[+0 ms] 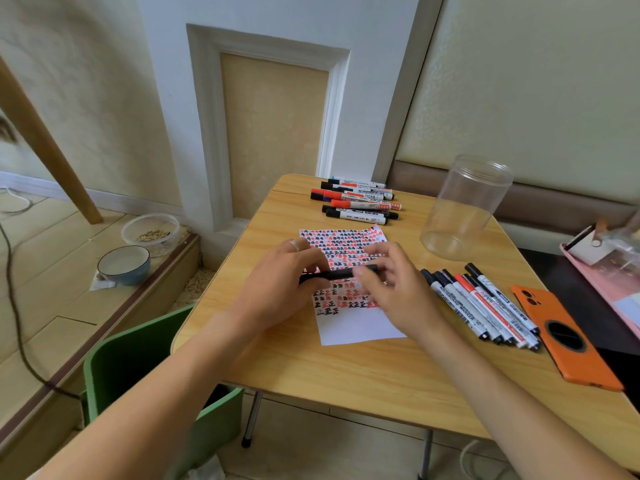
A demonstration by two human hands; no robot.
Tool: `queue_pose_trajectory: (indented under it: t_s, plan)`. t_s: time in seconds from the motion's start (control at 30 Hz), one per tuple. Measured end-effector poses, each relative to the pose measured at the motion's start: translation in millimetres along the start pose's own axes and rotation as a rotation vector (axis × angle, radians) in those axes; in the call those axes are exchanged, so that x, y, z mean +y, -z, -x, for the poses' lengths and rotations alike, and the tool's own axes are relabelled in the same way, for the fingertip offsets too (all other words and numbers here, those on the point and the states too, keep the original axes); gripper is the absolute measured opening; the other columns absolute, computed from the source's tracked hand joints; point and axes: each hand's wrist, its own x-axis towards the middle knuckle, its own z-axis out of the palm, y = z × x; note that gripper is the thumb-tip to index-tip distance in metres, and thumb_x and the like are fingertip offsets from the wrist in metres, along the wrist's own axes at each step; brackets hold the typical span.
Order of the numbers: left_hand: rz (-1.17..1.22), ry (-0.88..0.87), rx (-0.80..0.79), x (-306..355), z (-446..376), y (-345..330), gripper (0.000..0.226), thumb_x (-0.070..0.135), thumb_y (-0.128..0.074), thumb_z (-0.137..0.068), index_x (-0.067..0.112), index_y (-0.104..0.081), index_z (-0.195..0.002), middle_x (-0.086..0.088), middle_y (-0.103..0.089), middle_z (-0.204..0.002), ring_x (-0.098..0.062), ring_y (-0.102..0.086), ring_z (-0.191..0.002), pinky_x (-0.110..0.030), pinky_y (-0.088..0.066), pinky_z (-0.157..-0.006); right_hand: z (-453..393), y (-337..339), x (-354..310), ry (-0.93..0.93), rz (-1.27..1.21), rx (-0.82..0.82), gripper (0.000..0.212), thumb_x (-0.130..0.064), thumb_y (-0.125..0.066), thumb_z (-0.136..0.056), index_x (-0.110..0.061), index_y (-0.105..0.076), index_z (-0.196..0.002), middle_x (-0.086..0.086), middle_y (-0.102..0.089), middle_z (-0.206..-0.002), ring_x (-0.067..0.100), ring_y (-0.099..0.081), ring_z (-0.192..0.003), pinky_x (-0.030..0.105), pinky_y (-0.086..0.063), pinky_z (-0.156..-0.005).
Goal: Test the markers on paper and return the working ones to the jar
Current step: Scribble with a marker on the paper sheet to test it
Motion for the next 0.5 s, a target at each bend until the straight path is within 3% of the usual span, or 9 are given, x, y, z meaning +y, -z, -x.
queue_pose_trajectory:
  t_s: [0.1,0.23,0.33,0.5]
  plan:
    - [-0.018,0.075,0.033,-5.2,2.8,5.7,0.017,0.035,-0.072,-0.092,0.026,-0.070,-0.106,0.008,-0.058,-0.101,-0.012,-0.054,-0.087,-0.039,-0.055,-0.071,-7.8,-3.4,11.8,0.060,0.296,0.105,0.036,-0.036,-0.062,-0.100,-0.023,-0.051,-0.131,-0.008,-0.065,-0.105,0.009,-0.063,-0.095,0.040,-0.057,-0.084]
    - [-0.049,0.147,0.047,-13.7,10.4,13.8,0.017,0.038,-0.071,-0.093,0.027,-0.069,-0.105,0.011,-0.056,-0.095,-0.006,-0.052,-0.078,-0.031,-0.051,-0.066,-16.4,-17.4,24.0,0.164,0.550,-0.053,0.051,-0.045,-0.056,-0.102,-0.022,-0.049,-0.146,-0.004,-0.051,-0.146,0.016,-0.043,-0.136,0.042,-0.037,-0.114]
    - [-0.073,0.176,0.021,-21.2,17.5,19.6,0.014,0.038,-0.069,-0.094,0.028,-0.069,-0.104,0.012,-0.055,-0.094,-0.006,-0.051,-0.077,-0.023,-0.044,-0.062,-22.1,-27.1,26.1,0.156,0.676,-0.144,0.051,-0.055,-0.047,-0.102,-0.030,-0.051,-0.147,-0.007,-0.041,-0.158,0.017,-0.031,-0.146,0.047,-0.025,-0.121]
    - [-0.220,0.287,0.153,-42.0,28.5,47.2,0.014,0.034,-0.066,-0.094,0.027,-0.067,-0.106,0.008,-0.058,-0.096,-0.012,-0.055,-0.082,-0.033,-0.053,-0.068,-25.5,-36.7,22.4,0.117,0.737,-0.121,0.050,-0.055,-0.042,-0.103,-0.036,-0.047,-0.150,-0.008,-0.036,-0.161,0.017,-0.027,-0.149,0.042,-0.020,-0.121]
